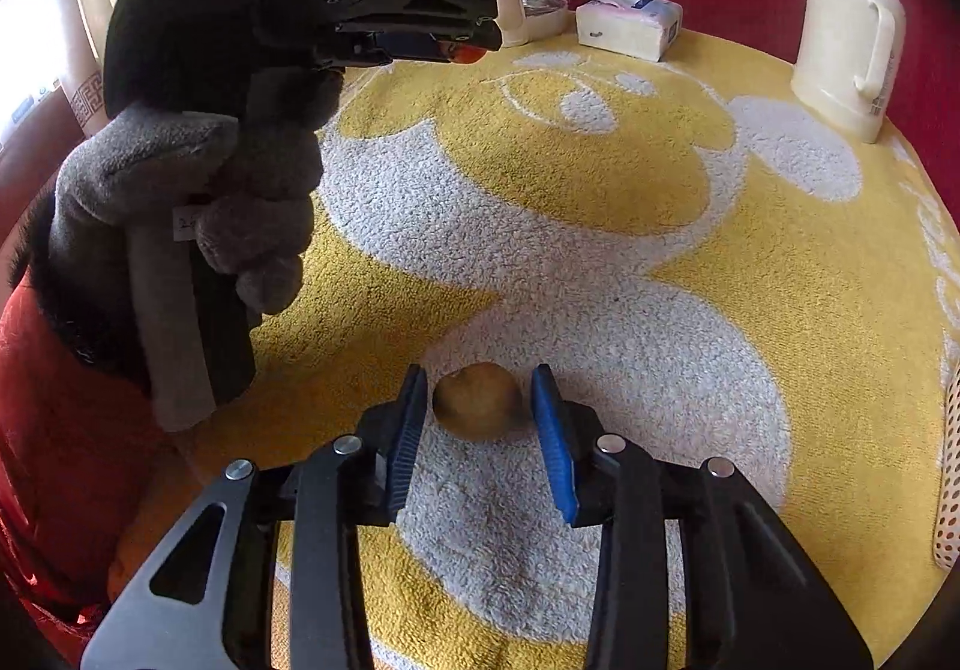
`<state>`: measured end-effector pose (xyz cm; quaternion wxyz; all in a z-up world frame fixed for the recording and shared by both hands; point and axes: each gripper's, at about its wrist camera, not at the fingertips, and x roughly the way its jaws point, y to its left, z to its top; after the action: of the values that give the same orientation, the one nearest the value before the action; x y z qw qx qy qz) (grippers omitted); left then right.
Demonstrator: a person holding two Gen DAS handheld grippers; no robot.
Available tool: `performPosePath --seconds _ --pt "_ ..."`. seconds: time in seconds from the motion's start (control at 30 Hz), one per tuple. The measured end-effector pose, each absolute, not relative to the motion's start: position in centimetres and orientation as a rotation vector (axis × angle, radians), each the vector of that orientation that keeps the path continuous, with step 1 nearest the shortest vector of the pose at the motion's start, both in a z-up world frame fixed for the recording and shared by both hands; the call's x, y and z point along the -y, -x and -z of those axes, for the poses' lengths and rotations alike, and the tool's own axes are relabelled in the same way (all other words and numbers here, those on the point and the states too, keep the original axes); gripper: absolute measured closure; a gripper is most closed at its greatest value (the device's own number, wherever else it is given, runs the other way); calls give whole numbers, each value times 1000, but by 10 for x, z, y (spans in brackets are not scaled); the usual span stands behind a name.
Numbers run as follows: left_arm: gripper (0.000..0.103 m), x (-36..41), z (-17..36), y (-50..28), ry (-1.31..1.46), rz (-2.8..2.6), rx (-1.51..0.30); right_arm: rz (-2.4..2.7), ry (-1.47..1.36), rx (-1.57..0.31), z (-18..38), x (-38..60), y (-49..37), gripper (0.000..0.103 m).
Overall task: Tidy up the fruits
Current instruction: 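Lift the potato with the right tool and carry it toward the basket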
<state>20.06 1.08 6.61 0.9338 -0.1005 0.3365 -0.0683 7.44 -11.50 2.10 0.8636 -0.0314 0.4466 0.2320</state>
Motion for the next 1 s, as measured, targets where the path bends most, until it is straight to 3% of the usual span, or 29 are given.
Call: performPosePath --seconds 0.1,1.0 --pt "76 -9 -65 -200 200 143 -689 -479 66 -927 -21 118 -73 73" --pt "76 20 -63 -185 121 180 -677 -242 -202 -718 -84 238 -42 73"
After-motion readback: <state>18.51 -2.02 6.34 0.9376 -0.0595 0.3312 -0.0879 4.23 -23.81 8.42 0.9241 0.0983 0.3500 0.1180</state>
